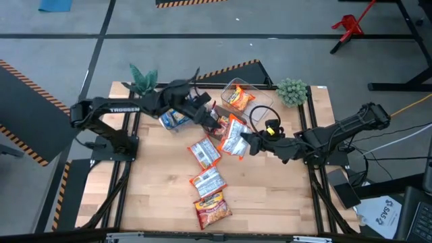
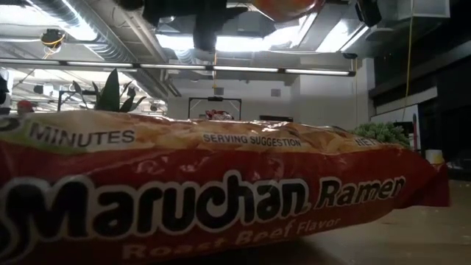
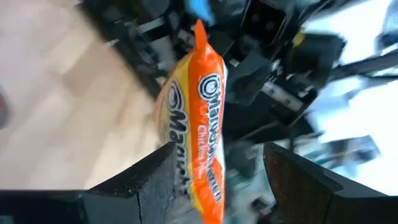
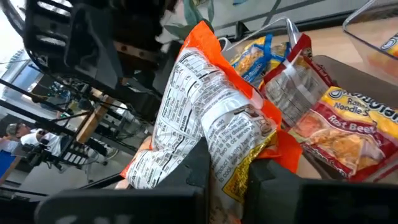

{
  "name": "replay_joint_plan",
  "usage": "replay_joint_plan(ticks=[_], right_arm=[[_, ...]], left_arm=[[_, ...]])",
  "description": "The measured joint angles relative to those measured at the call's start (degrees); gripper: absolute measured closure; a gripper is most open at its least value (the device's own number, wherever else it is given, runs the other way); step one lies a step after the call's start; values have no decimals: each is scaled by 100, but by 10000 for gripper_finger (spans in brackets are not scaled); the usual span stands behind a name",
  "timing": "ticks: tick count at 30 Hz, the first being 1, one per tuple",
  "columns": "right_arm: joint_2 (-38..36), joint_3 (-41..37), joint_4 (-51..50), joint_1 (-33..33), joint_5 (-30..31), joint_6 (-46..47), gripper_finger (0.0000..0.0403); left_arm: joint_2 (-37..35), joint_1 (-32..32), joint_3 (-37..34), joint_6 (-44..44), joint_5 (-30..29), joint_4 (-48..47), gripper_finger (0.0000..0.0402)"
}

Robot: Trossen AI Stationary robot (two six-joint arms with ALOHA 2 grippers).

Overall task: Sort Maruchan noodles
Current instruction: Put the orange noodle pack into the right transparent bin

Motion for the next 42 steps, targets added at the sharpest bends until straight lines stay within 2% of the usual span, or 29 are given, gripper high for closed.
replay_joint_plan(ticks=[2, 5, 10, 18, 23, 32, 37, 42], right_arm=[[0, 0, 7, -74, -103, -2, 371], [0, 0, 55, -255, -417, -9, 371], [0, 0, 53, -483, -912, -17, 371], [0, 0, 55, -632, -1066, -49, 370], [0, 0, 57, -632, -1057, -159, 370], [2, -2, 48, -632, -1059, -181, 370], [60, -2, 36, -705, -1071, -186, 370], [180, -3, 92, -908, -1463, -218, 370]], left_arm=[[-3, -69, -450, -469, -137, 960, 168], [14, -186, -881, -521, -410, 1544, 168], [24, -287, -1015, 68, -783, 1664, 168], [36, -364, -1022, 419, -1207, 1648, 168], [242, -520, -1024, 401, -1313, 1726, 158], [581, -598, -1026, -124, -1433, 2529, 115], [574, -670, -1026, -145, -1627, 2523, 115], [574, -781, -1027, -98, -1901, 2451, 117]])
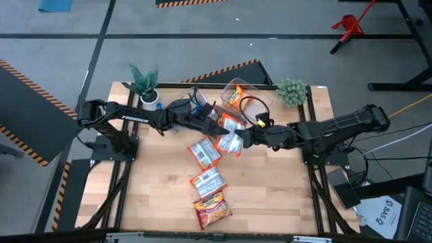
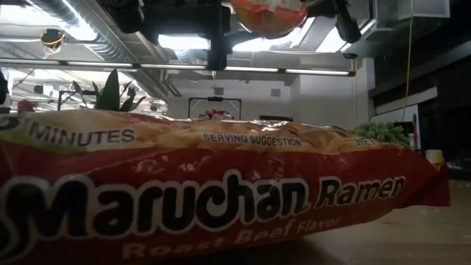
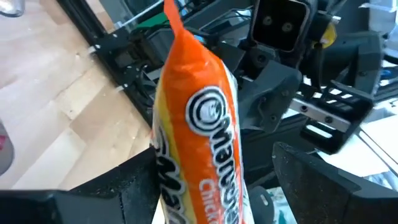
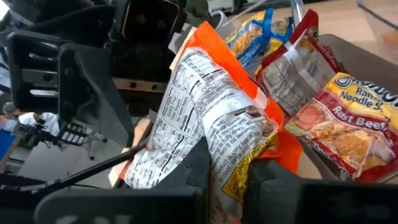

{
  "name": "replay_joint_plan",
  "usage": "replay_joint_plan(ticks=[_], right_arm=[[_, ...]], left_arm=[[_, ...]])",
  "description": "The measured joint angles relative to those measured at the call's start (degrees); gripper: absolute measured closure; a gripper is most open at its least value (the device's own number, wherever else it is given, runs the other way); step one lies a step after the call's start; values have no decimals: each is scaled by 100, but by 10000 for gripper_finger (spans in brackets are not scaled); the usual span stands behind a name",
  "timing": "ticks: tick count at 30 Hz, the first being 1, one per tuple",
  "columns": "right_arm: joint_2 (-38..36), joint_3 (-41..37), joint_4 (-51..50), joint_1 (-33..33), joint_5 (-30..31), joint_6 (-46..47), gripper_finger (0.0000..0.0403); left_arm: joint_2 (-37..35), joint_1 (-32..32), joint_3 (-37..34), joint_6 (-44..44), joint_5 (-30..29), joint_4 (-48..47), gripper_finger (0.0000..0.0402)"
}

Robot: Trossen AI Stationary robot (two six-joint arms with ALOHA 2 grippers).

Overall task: Sort Maruchan noodles
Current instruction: Put the orange noodle pack into the right transparent bin

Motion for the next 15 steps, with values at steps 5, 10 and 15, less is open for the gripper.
replay_joint_plan(ticks=[5, 10, 15], right_arm=[[102, -3, 297, -135, -267, -261, 370], [100, -3, 361, -134, -282, -304, 370], [97, -3, 363, -128, -265, -337, 370]], left_arm=[[3, -57, -3, 11, -51, -140, 117], [3, -74, -3, 76, -77, -222, 135], [3, -72, -3, 159, -130, -249, 180]])
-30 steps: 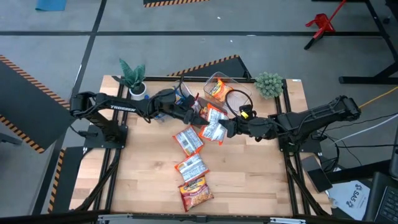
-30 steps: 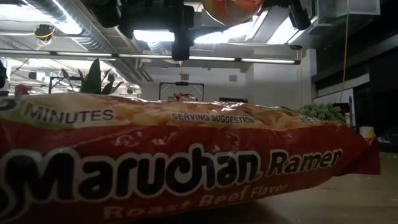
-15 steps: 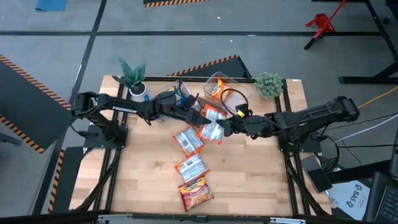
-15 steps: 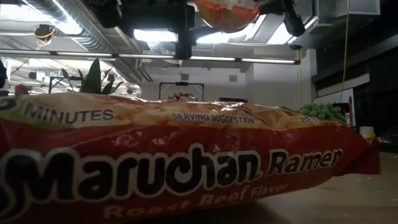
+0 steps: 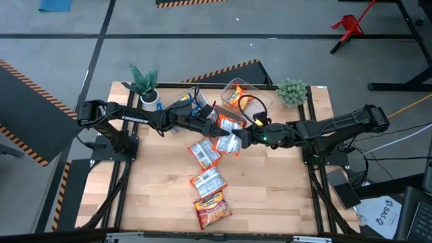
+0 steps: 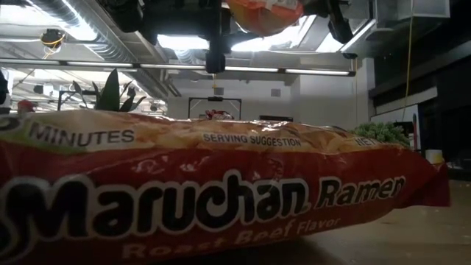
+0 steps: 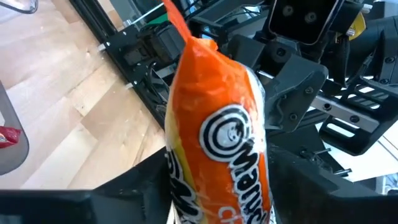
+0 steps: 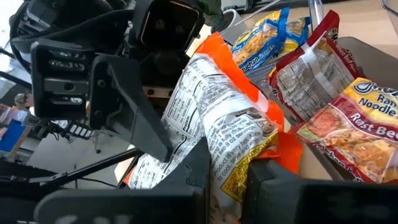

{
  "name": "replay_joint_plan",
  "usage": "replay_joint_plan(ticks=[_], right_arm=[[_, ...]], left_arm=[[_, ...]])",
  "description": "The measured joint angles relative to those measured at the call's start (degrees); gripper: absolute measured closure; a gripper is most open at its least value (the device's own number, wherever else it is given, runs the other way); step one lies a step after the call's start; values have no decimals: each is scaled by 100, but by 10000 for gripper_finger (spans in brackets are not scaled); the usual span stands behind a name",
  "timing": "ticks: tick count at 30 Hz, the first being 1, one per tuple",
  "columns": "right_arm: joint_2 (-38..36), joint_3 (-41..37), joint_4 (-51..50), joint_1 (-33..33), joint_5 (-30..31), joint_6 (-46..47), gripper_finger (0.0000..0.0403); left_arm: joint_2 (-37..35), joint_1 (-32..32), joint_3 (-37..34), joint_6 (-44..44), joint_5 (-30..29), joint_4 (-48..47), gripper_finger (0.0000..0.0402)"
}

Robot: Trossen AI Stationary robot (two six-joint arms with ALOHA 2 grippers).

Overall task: Sort Maruchan noodles
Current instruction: Put the orange noodle pack into the right transparent bin

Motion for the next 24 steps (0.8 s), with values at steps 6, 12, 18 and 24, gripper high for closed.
replay_joint_plan(ticks=[6, 12, 18, 24], right_arm=[[-2, 0, -9, 0, -74, -237, 369], [-7, 0, 4, 0, -89, -267, 314], [-68, 0, -16, 2, -610, -265, 227], [-285, 3, -3, 9, -508, -288, 179]], left_arm=[[-1, 0, 0, -3, -69, -6, 218], [-1, 0, 2, -112, -168, -11, 227], [-1, 15, 4, -126, -247, -6, 228], [-1, 46, 7, -113, -280, 0, 240]])
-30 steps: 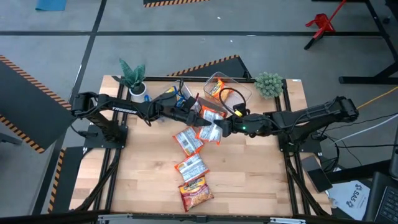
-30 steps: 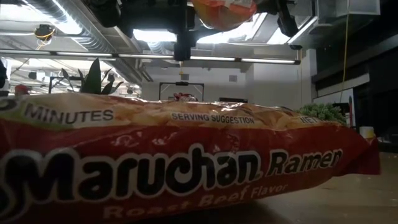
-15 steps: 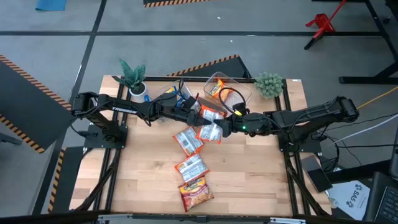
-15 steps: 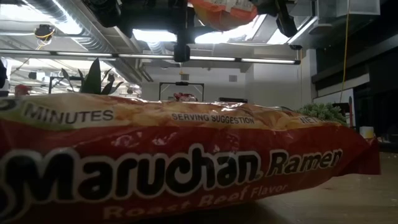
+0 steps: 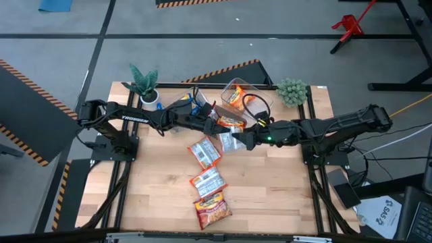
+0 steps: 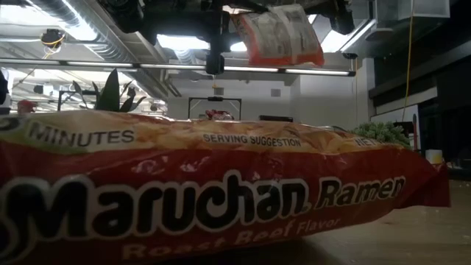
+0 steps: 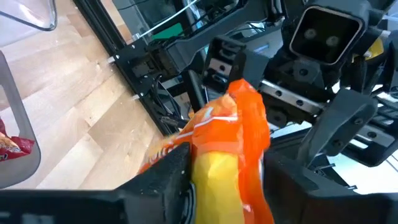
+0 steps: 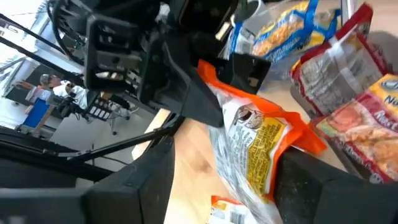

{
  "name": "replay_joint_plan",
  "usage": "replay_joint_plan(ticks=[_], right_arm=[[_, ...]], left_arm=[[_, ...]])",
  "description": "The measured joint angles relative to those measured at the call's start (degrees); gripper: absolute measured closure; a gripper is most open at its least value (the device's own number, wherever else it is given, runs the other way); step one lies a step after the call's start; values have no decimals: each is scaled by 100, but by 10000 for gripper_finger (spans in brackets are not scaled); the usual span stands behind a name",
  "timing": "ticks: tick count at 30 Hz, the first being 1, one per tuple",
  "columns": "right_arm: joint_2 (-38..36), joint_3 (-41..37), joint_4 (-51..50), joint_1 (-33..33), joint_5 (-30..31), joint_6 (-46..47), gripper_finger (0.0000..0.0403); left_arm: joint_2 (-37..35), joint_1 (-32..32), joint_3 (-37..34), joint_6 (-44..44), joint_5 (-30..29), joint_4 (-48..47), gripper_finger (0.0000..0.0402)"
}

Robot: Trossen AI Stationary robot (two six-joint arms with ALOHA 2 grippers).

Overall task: Sort Maruchan noodles
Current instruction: Put the orange noodle pack into the right transparent bin

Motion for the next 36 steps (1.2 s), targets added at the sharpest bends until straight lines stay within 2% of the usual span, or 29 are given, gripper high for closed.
replay_joint_plan(ticks=[11, 21, 27, 31, 36], right_arm=[[62, 4, -209, -4, 131, -112, 194], [-705, 2, -1272, 2, -30, -129, 197], [-1325, 2, -2191, 2, -23, -80, 197], [-1509, 2, -2407, 2, -23, -75, 197], [-1542, 2, -2597, 2, -122, -83, 197]], left_arm=[[-2, -17, 0, 73, -83, -15, 342], [-4, 177, 2, 157, -113, 132, 353], [-7, 390, 56, 1548, -386, 121, 354], [-7, 548, 367, 3139, -728, 8, 354], [107, 738, 1157, 5061, -1378, -867, 355]])
